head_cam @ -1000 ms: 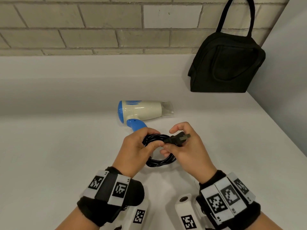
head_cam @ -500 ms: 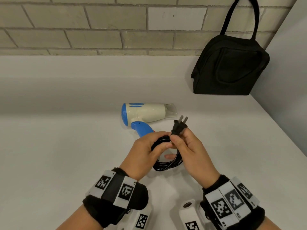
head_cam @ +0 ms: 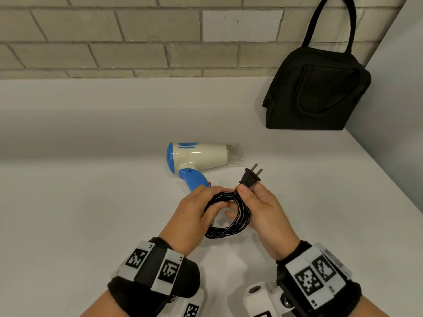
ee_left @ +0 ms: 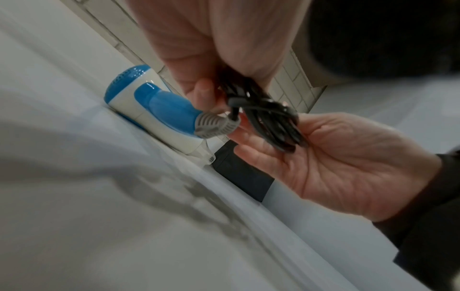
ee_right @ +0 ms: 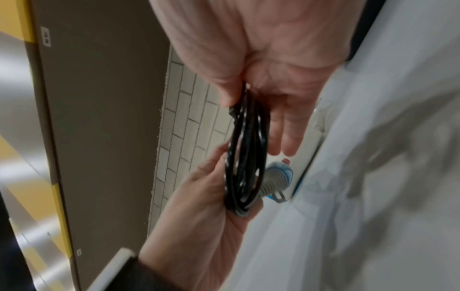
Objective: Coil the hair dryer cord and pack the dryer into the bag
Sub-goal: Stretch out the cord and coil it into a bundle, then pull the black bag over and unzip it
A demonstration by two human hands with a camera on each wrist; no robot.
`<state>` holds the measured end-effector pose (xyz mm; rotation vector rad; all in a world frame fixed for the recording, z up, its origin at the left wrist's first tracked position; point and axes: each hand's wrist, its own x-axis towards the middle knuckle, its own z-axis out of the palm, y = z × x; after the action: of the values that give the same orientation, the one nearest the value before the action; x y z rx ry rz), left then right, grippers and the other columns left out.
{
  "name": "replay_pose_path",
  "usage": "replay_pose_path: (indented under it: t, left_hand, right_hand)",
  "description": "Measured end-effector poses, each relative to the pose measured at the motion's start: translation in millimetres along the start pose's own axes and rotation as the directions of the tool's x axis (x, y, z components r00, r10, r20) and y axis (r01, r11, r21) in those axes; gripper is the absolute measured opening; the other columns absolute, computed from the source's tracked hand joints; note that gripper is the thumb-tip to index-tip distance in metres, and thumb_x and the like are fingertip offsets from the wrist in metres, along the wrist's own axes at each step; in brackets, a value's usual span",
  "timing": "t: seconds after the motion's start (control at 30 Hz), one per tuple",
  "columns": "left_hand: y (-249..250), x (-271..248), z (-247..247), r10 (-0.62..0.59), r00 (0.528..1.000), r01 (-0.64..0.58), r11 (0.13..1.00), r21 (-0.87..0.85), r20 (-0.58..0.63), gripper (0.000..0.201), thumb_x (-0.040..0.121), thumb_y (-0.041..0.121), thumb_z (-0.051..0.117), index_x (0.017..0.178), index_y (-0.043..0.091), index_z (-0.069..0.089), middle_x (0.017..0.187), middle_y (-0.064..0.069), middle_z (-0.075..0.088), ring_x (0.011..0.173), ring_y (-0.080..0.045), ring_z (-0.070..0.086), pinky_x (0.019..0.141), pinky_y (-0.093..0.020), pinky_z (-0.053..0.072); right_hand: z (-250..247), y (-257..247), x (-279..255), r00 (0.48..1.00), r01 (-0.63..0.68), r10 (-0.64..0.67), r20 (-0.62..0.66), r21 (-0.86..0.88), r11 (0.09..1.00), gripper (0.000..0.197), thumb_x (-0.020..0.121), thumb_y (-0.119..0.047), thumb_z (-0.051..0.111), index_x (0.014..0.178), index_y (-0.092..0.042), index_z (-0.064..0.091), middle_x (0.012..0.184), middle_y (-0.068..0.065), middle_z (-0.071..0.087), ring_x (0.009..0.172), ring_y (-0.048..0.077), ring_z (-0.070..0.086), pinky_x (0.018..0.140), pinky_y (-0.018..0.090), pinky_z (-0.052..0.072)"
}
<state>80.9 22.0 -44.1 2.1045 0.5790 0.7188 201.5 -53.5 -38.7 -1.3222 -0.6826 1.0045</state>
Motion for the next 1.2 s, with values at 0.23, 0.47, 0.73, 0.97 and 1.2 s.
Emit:
replay_pose_path:
  t: [0.23,0.47,0.73,0.97,1.2]
  left_hand:
    - [-6.0,-5.8,9.5,-0.398,0.917,0.370,0.812,-0.452,0.035,0.018,0.083,0.009,0.059,0.090,0.026,0.062,0.054,0.010,0.067,0.053,0.003,0.059,0.052,-0.011,0.047]
    - [-9.1,-9.9,4.5,-0.428,0.893,0.418,0.676,-0.607,0.139,0.023,0.081,-0.003,0.055,0.094,0.013,0.066,0.058,0.006,0.069,0.060,-0.002,0.063,0.062,-0.013,0.051]
    - [-11.3,-14.7,-9.1,-0.432,0.890,0.438,0.727,-0.529,0.143,0.025,0.082,-0.004,0.054,0.089,0.016,0.068,0.053,0.005,0.067,0.057,-0.001,0.061,0.060,-0.010,0.048]
    - [-22.9,-16.2,-7.3,-0.504,0.864,0.478,0.826,-0.299,-0.011,0.021,0.081,0.008,0.064,0.086,0.028,0.065,0.070,0.006,0.070,0.043,0.003,0.055,0.047,-0.009,0.044]
    - [-34.0,-16.8,-5.7,-0.561,0.821,0.529,0.816,-0.232,-0.101,0.028,0.075,0.012,0.071,0.090,0.027,0.054,0.097,0.005,0.058,0.051,-0.009,0.057,0.052,-0.019,0.044]
  right_hand:
    - [-5.4,-4.3,6.3,0.999,-0.051,0.050,-0.011,-0.080,0.996,0.010,0.095,-0.021,0.039,0.093,-0.016,0.048,0.100,0.010,0.064,0.086,0.017,0.067,0.074,0.028,0.056]
    - [-4.2,-0.7,4.8,0.988,-0.109,0.106,-0.110,-0.026,0.994,0.019,0.094,-0.020,0.041,0.090,-0.005,0.052,0.064,0.006,0.056,0.052,0.011,0.048,0.055,0.021,0.043]
    - [-7.2,-3.0,7.3,0.984,-0.172,0.174,0.039,-0.053,0.984,0.013,0.092,-0.018,0.046,0.084,-0.011,0.054,0.072,0.007,0.064,0.063,0.014,0.062,0.065,0.028,0.054]
    - [-3.4,-0.8,19.9,0.991,-0.100,0.128,0.045,-0.394,0.914,0.028,0.084,-0.012,0.059,0.107,-0.014,0.043,0.086,0.007,0.068,0.073,0.015,0.067,0.077,0.028,0.054]
    - [-3.3,1.7,25.2,0.967,-0.219,0.246,0.069,-0.276,0.936,0.026,0.084,-0.005,0.059,0.103,-0.012,0.043,0.079,0.010,0.063,0.054,0.010,0.064,0.047,0.019,0.049]
